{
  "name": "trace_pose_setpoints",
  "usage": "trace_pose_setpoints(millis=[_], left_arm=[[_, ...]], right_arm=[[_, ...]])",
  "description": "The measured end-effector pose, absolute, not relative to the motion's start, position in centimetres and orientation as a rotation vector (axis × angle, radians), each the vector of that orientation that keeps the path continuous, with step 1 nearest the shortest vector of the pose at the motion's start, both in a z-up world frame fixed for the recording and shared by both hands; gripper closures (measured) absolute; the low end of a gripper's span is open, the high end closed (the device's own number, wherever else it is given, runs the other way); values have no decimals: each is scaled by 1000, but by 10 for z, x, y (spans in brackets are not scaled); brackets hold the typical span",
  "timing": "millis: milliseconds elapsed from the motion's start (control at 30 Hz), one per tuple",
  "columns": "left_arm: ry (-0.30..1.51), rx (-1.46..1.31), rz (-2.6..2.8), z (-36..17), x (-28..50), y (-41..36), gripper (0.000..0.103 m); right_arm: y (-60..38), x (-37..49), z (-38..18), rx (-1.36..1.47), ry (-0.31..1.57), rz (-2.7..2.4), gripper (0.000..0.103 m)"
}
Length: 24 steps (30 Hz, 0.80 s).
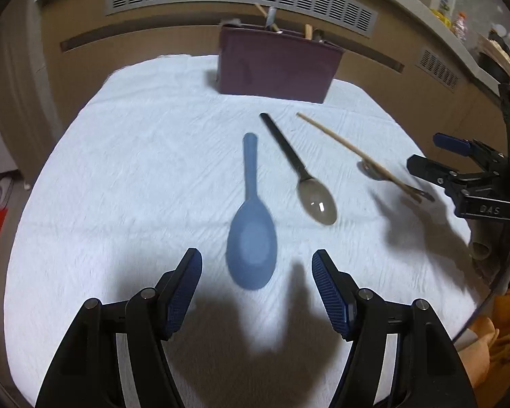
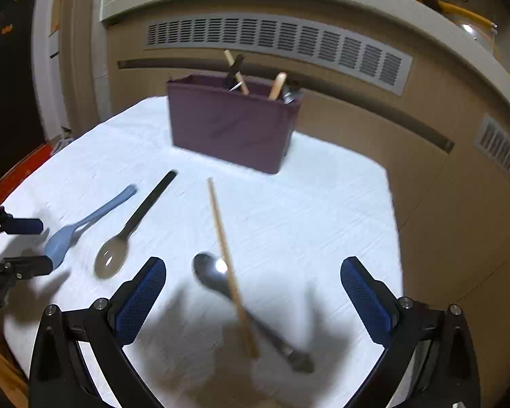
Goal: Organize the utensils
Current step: 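Move both open grippers back over the utensils on the towel, then grasp the black-handled metal spoon by its handle with the right gripper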
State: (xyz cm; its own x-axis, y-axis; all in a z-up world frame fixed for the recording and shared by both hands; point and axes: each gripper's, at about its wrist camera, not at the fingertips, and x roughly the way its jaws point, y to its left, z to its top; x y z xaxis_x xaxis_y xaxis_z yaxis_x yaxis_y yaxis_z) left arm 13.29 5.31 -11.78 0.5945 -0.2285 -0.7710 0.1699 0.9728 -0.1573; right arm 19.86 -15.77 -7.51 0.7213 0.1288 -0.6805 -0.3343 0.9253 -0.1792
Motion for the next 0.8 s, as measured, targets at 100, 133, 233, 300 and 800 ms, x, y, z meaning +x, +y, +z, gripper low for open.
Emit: trace_pose_setpoints(millis=[100, 133, 233, 300, 800], left_arm=[[903, -77, -188, -120, 133, 54, 35], [902, -75, -182, -121, 133, 54, 35], [883, -62, -187, -118, 135, 50, 35], [861, -58, -202, -110, 137, 47, 35], [1070, 58, -234, -121, 242, 32, 76]], right_arm=[[-153, 193, -75, -286, 719, 290, 3], [-151, 192, -73, -285, 711, 296, 5], [-147, 187, -69, -298, 690, 300, 19], [-149, 187, -68, -306, 696, 299, 31], [-163, 191, -80, -280, 760, 293, 43]])
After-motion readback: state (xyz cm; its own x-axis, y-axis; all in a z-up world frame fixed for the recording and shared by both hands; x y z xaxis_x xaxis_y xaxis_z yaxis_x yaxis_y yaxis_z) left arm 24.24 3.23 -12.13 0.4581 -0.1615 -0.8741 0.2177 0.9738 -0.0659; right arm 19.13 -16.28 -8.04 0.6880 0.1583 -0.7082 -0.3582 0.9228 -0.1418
